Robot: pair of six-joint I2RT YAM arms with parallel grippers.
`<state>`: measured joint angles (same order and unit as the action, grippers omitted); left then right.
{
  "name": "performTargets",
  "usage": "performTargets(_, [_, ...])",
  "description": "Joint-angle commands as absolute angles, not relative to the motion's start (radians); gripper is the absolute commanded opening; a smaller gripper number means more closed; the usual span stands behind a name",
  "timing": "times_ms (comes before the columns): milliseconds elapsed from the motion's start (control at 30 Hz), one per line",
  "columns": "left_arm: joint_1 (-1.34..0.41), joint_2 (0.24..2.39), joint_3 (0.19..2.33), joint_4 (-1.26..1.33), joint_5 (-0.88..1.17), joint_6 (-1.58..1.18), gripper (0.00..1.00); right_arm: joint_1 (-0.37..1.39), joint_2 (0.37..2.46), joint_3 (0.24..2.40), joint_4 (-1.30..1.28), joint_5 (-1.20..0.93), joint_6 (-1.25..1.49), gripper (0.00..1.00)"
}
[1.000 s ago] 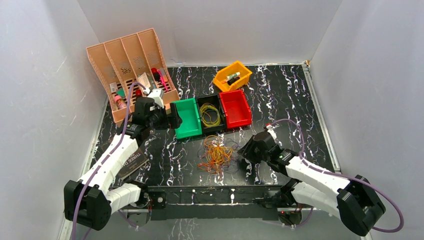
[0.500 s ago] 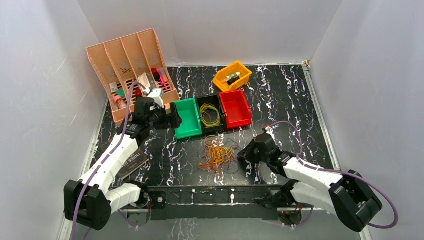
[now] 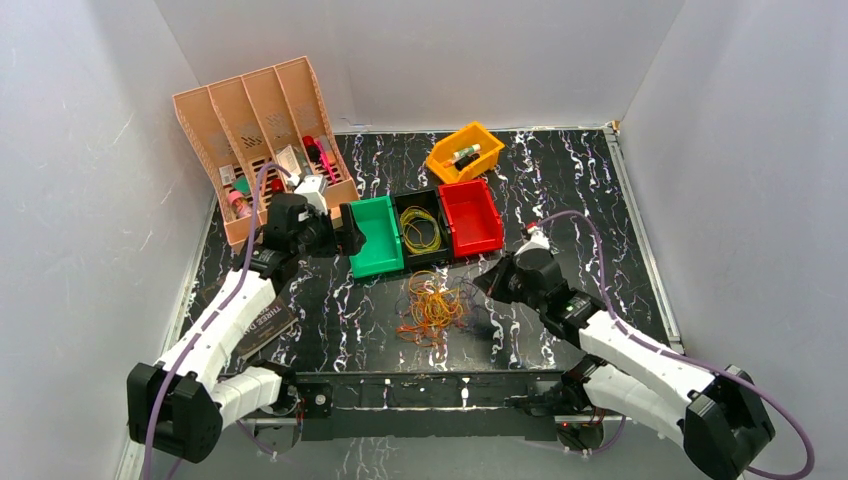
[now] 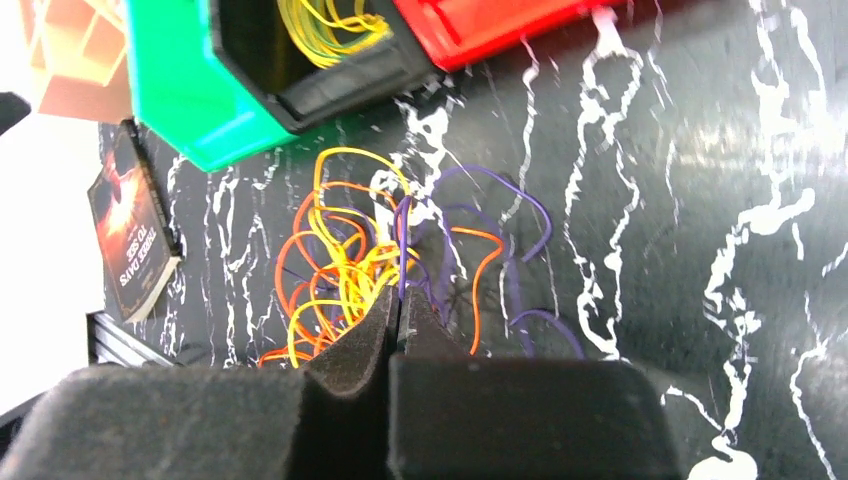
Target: Untangle the cables
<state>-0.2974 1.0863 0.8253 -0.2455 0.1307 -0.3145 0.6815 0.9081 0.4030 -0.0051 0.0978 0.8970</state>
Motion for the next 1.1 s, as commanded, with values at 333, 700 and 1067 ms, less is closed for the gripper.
performTargets(333, [-0.293, 0.981, 0.756, 0.006, 0.315, -0.311, 0.98, 0.678, 0.847, 0.677, -0.111, 0.045, 0.506, 0.0])
performTargets(700, [-0.298, 0.835, 0.544, 0.387, 0.373, -0.426, 0.98, 0.679, 0.874, 0.828, -0.122, -0.043, 0.419, 0.0])
performTargets(1067, [-0.334, 0.85, 0.53, 0.621, 0.622, -0.322, 0.98, 0.678, 0.928, 0.976, -0.157, -0.054, 0.354, 0.0])
